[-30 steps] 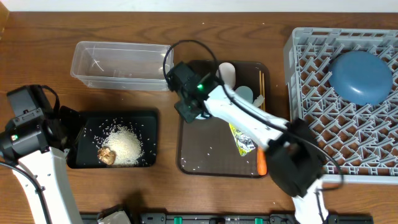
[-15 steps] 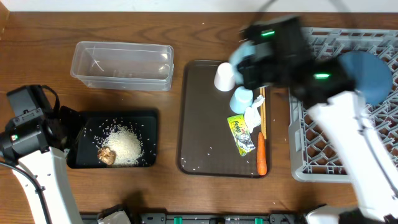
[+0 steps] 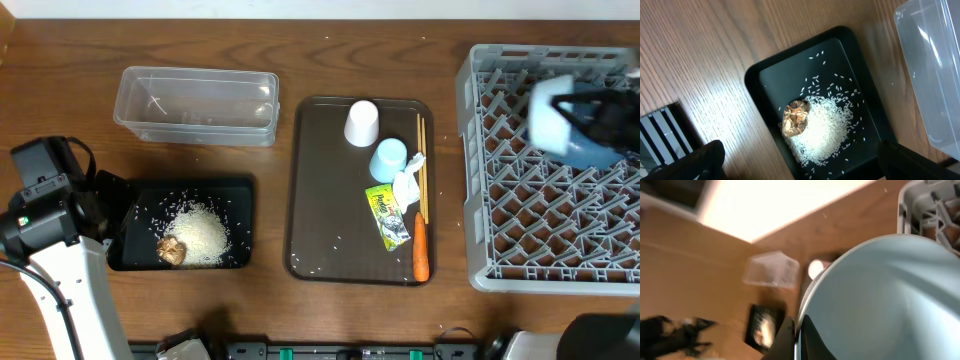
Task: Sort waste into correct bins and load items into the dishwasher rack
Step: 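Lift the light blue bowl and carry it over the rack, then set the light blue bowl in the rack beside the plate, release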
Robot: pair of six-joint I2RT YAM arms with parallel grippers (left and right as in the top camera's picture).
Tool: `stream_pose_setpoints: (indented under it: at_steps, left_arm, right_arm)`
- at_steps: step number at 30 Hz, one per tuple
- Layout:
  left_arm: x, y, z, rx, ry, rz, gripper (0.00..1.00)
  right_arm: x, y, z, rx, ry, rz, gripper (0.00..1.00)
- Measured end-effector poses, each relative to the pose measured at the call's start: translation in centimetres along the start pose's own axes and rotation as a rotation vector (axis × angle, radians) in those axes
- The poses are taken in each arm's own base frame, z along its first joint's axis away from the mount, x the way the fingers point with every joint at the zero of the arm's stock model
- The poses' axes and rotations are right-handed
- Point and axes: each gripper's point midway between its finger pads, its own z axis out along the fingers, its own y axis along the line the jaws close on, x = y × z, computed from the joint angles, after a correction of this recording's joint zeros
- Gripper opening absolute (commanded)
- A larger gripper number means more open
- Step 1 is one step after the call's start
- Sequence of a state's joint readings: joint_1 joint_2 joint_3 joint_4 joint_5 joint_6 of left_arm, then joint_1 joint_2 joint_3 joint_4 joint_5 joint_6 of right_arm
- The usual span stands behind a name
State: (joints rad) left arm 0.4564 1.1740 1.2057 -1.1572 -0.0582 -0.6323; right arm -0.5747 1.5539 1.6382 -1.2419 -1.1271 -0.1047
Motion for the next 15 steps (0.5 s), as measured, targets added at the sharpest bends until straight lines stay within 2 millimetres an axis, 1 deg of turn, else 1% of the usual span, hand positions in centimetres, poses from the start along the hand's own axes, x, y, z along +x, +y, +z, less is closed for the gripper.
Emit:
stream_pose_setpoints:
  at_steps: [4, 7, 11, 15]
  left_arm:
    - [0.0, 0.0, 0.0, 0.001, 0.000, 0.000, 0.98]
    - [0.0, 0.0, 0.0, 0.000, 0.000, 0.000, 0.98]
    - [0.0, 0.0, 0.0, 0.001, 0.000, 0.000, 0.98]
    - [0.0, 0.0, 0.0, 0.001, 0.000, 0.000, 0.98]
  right_arm:
    - [-1.5, -2.4, -2.2, -0.112, -0.105, 0.020, 0.01]
    - [-3.0, -4.8, -4.2, -0.168, -0.197, 0.013, 0.01]
    - [-4.6, -8.8, -7.0, -0.178, -0.300, 0.011, 0.01]
    - [-5.4, -13.0, -9.1, -0.167, -0.366, 0.042, 0.01]
